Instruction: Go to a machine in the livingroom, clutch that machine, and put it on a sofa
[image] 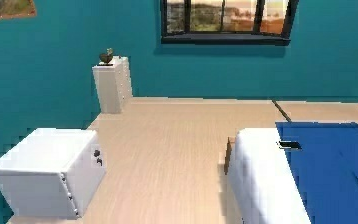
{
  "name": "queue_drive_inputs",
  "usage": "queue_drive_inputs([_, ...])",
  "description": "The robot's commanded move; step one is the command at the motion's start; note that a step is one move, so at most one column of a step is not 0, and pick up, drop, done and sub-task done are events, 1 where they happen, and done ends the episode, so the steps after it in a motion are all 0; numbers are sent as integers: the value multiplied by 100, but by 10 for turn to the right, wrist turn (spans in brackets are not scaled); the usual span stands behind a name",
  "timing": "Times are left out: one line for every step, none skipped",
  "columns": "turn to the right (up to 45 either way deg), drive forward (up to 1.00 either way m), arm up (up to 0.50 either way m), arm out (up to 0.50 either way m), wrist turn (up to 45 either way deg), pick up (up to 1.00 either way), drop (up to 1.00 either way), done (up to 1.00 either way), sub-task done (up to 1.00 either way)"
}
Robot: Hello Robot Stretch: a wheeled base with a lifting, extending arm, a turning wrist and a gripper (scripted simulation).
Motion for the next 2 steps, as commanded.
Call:
queue_drive_inputs([0, 10, 0, 0, 0, 0, 0, 0, 0])
queue_drive_inputs([30, 0, 0, 0, 0, 0, 0, 0, 0])
